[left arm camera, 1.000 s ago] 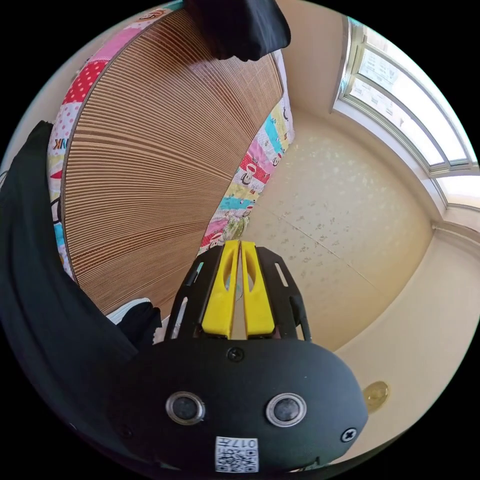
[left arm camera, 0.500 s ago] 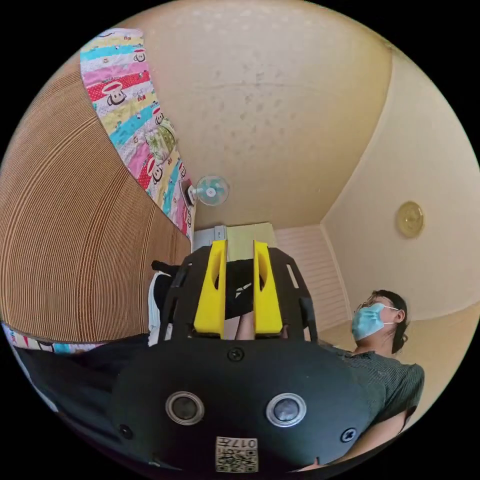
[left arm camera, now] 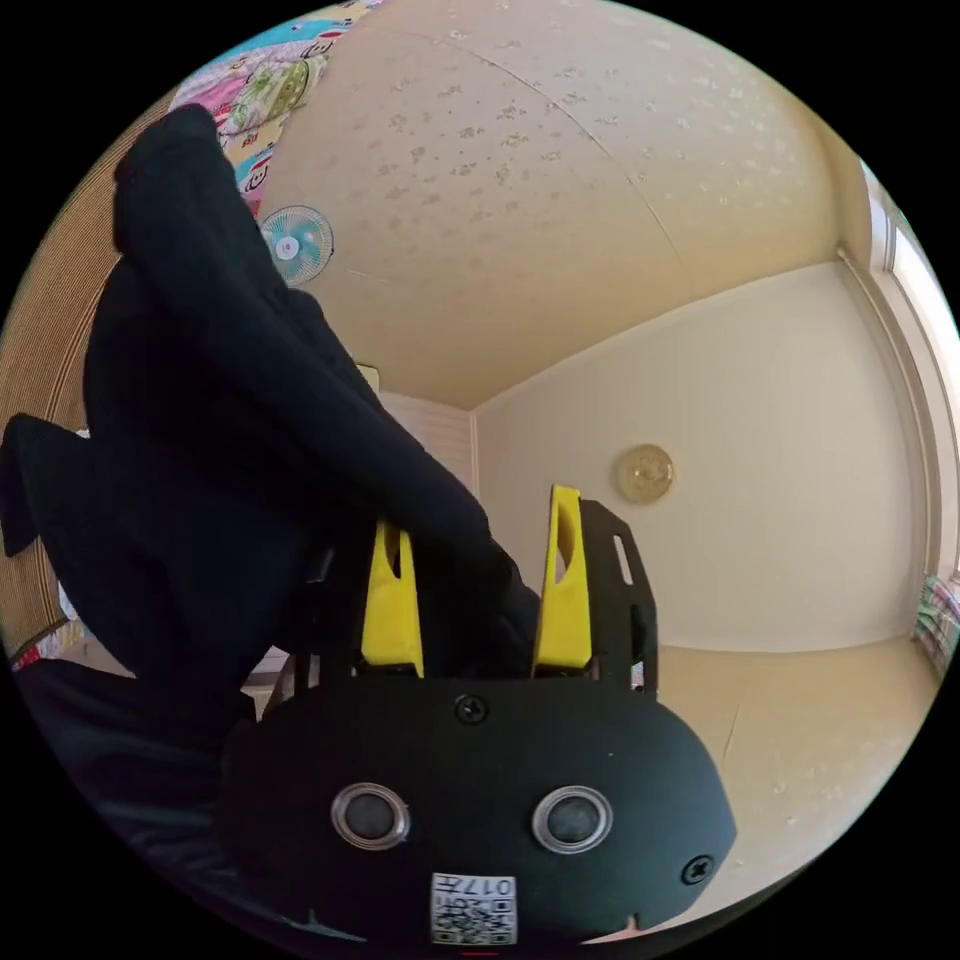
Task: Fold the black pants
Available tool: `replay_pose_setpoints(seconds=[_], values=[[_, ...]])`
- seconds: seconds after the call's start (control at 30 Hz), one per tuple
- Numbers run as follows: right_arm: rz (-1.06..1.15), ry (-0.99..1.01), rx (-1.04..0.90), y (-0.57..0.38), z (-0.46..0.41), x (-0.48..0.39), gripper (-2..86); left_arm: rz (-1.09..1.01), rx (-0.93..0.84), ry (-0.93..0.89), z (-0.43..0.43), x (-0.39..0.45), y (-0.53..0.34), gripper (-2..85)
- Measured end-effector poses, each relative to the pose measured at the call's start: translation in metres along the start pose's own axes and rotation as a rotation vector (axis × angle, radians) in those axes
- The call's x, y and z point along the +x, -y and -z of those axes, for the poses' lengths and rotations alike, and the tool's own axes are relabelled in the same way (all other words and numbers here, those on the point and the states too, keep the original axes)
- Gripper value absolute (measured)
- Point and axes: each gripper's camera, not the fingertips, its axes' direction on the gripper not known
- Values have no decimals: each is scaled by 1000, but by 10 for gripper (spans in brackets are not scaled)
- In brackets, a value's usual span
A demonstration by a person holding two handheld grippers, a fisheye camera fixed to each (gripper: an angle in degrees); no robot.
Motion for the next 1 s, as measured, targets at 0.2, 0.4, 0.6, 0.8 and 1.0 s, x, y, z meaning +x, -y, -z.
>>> replay_pose_setpoints(seconds=[0.2, 0.4, 0.6, 0.8, 1.0], values=[[-418, -552, -211, -26, 27, 29, 31, -230, 42, 361, 13, 19, -2, 50], [-635, -938, -217, -23, 51, 65, 96, -620, -364, 764, -82, 29, -30, 39], [-963, -871, -239, -36, 66, 199, 154, -600, -932, 1050, -199, -124, -88, 32], [-1574, -438, -488, -175, 58, 328, 259, -381, -1171, 1102, -232, -272, -121, 20], [-1759, -284, -427, -221, 75, 341, 260, -213, -1194, 1026, -235, -353, -133, 9]])
